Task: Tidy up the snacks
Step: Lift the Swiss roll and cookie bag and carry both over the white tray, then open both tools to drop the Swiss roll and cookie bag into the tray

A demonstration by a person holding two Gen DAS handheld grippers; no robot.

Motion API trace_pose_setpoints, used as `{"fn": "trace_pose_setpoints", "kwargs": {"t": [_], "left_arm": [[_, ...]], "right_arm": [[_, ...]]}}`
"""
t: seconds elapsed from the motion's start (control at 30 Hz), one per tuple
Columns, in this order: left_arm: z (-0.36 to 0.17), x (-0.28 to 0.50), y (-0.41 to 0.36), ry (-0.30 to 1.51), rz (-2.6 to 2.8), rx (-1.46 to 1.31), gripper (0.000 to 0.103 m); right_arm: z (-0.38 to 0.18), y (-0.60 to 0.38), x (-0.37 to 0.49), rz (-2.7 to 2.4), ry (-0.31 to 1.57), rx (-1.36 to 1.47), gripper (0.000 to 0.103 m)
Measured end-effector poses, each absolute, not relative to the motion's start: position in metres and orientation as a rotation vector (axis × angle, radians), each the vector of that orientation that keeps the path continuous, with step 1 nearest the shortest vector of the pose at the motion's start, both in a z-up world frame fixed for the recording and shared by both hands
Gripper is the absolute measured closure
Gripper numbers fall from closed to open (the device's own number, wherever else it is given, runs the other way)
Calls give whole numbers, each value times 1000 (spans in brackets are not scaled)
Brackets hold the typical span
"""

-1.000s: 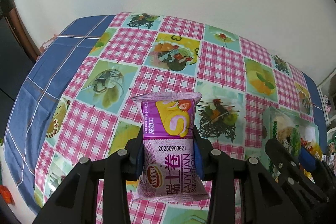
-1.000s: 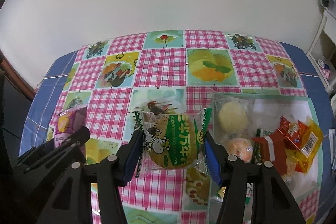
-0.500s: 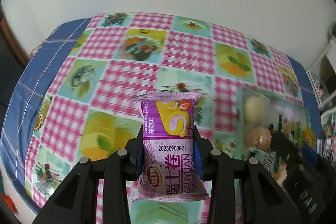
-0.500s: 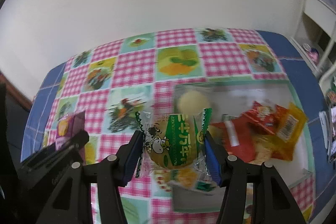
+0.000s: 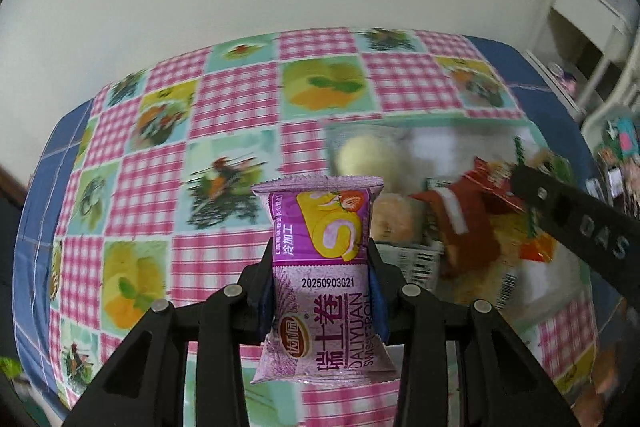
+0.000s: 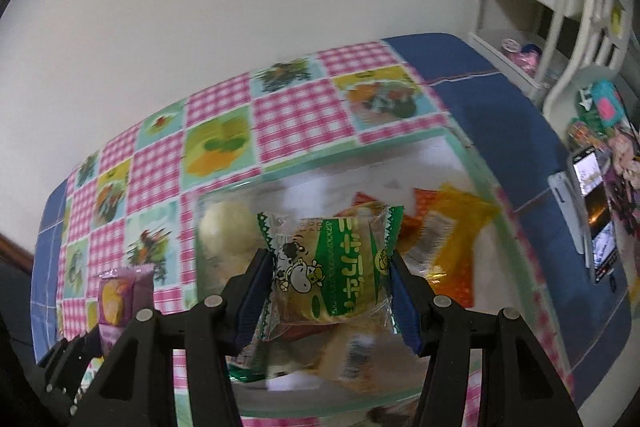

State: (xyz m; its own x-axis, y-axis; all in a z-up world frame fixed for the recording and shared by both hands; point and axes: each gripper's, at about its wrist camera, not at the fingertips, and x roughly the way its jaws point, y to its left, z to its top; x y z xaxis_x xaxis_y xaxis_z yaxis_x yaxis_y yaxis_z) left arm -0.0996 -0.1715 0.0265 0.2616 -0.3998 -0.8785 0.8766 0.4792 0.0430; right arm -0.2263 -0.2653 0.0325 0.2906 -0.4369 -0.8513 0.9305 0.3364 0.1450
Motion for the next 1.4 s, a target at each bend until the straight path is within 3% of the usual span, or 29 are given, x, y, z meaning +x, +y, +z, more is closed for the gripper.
{"fn": "trace_pose_setpoints", "kwargs": {"t": [0.33,1.4], "left_arm": [[21,-134,-204,870,-1057,656,63],[-5,-144,-228,896,-1118,683,63]], "right_arm": [[24,-287,-255,-1066,778,756,43],[10,-299,-245,-1058,821,764,41]]}}
